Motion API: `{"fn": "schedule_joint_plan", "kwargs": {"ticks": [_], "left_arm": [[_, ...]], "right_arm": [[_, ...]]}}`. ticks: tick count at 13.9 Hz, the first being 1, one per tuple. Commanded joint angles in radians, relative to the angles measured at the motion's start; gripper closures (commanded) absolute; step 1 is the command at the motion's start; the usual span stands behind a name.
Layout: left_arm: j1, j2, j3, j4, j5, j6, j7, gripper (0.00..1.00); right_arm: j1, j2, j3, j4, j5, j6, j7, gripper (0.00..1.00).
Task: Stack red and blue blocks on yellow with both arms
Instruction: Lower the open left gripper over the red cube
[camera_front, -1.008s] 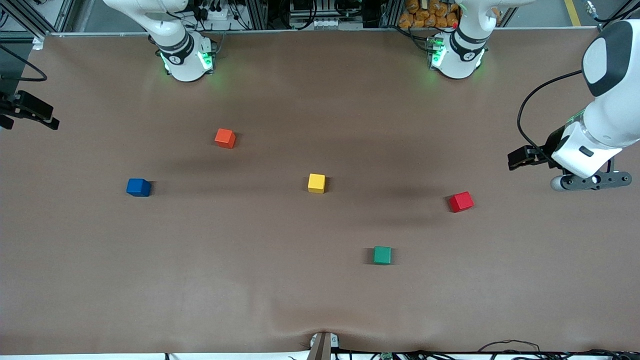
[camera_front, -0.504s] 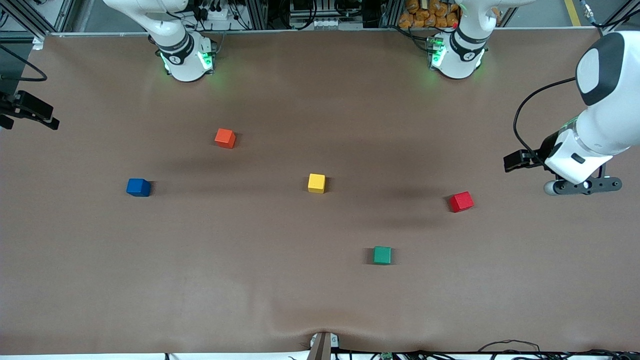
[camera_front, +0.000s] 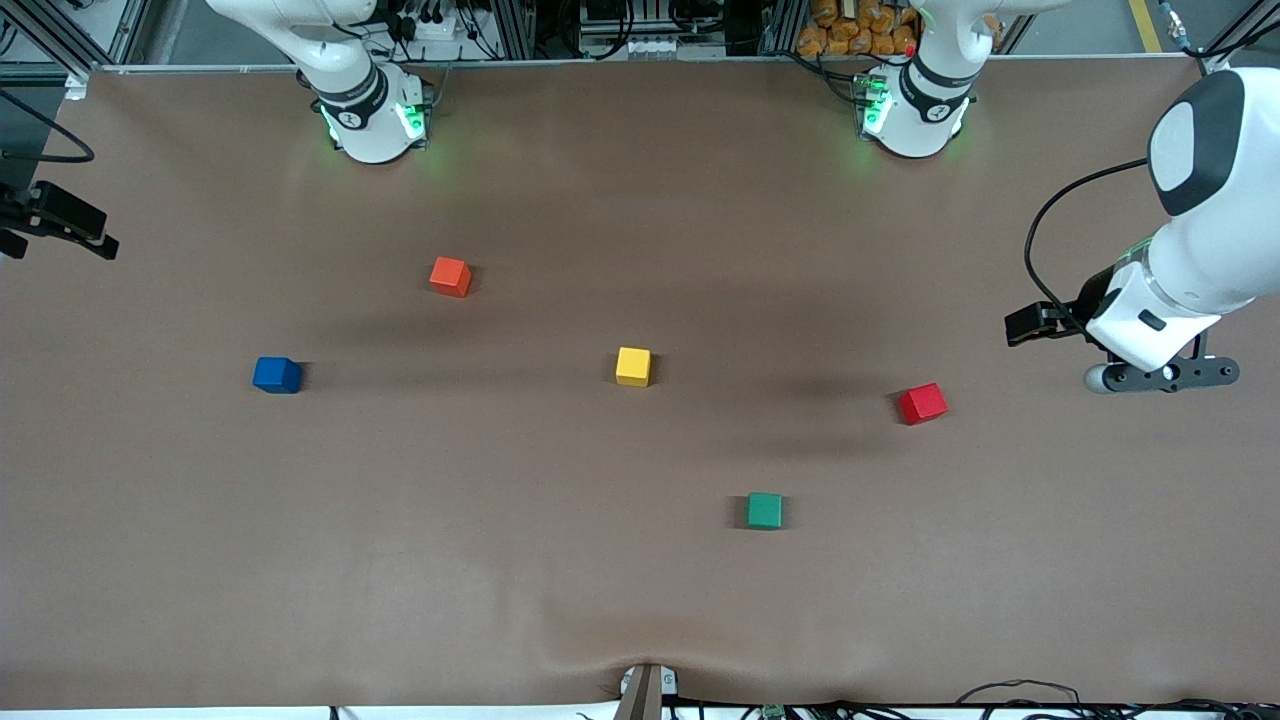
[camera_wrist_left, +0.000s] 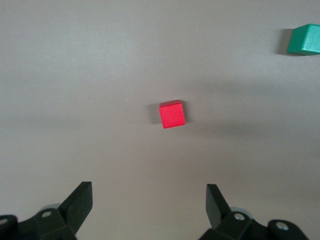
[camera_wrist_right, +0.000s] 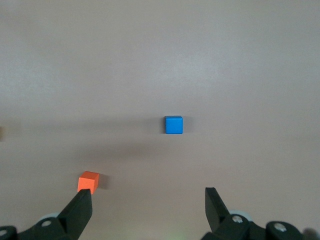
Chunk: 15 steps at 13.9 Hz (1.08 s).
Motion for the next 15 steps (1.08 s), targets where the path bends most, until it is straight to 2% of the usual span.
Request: {"fn": "schedule_joint_plan", "kwargs": {"ticks": [1, 5, 9, 13, 15], "left_arm": [[-0.009, 0.011, -0.005, 0.002, 0.017, 0.005, -0.019, 0.00], [-0.022, 0.044, -0.013, -0.032, 0.018, 0.077, -0.080, 0.00], [-0.038, 0.052, -0.013, -0.154, 0.017, 0.223, -0.241, 0.00], [-0.038, 0.057, -0.013, -0.281, 0.017, 0.385, -0.324, 0.00], [-0.039, 0.081, -0.013, -0.314, 0.018, 0.441, -0.379, 0.00]], "right_arm": [[-0.016, -0.021, 0.009, -0.017, 0.016, -0.006, 0.007, 0.00], [-0.016, -0.021, 0.009, -0.017, 0.016, -0.006, 0.007, 0.00], [-0.016, -0.021, 0.009, -0.017, 0.016, -0.006, 0.007, 0.00], [-0.016, -0.021, 0.009, -0.017, 0.016, -0.006, 0.007, 0.00], [-0.017, -0.021, 0.009, -0.017, 0.016, -0.006, 0.007, 0.00]]}}
